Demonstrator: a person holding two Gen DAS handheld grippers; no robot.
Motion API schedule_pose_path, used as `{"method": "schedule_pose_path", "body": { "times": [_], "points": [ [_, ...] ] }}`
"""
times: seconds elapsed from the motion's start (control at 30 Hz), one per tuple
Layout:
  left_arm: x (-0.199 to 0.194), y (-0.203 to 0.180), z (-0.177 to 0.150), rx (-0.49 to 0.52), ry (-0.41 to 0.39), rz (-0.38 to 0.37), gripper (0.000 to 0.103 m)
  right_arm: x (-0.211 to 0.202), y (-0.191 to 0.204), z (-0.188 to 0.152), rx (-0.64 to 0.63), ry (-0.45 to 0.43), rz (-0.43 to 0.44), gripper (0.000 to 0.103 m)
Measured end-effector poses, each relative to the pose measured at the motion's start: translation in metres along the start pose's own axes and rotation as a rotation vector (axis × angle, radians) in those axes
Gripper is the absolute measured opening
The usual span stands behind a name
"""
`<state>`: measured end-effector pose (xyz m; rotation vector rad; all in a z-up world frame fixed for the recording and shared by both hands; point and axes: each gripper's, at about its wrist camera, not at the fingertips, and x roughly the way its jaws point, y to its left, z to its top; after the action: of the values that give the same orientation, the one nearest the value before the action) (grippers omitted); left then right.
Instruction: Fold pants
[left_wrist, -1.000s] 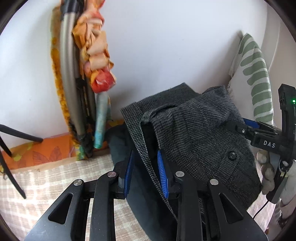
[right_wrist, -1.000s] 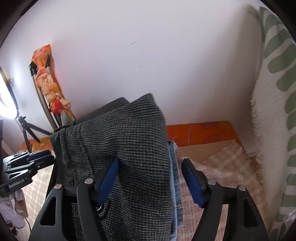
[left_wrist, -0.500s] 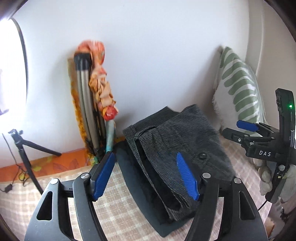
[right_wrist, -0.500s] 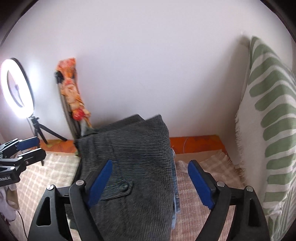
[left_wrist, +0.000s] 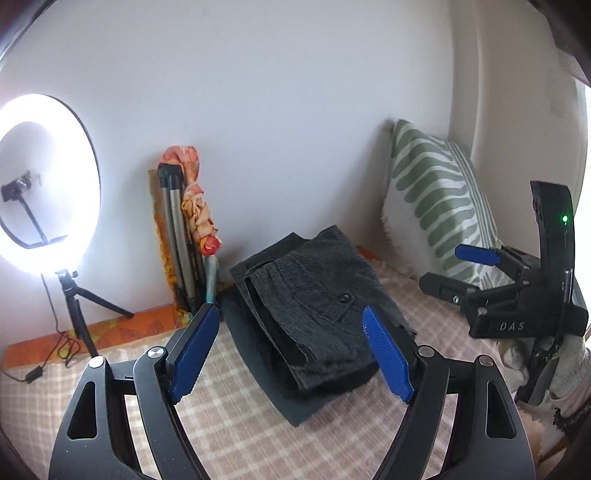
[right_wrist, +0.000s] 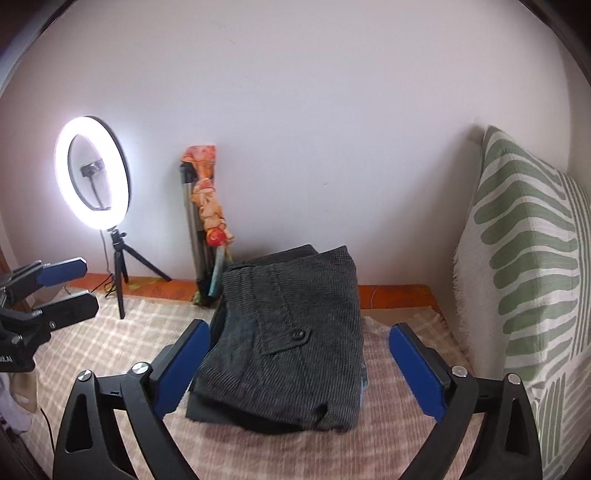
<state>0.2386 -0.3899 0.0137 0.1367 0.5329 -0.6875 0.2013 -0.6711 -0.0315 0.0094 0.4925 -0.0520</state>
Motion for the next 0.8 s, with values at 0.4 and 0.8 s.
{"method": "schedule_pose_path", "body": {
  "times": [0.4, 0.8],
  "points": [
    [-0.063, 0.001, -0.055, -0.008, 0.037, -0.038, 0.081, -0.084, 0.046, -0.044, 0.017, 0.003, -0.098, 0.103],
    [-0.120, 0.014, -0.110, -0.025, 0.057, 0.015, 0.082, -0.138, 0.086, -0.091, 0.053, -0.027, -0.128, 0.103]
  ]
}}
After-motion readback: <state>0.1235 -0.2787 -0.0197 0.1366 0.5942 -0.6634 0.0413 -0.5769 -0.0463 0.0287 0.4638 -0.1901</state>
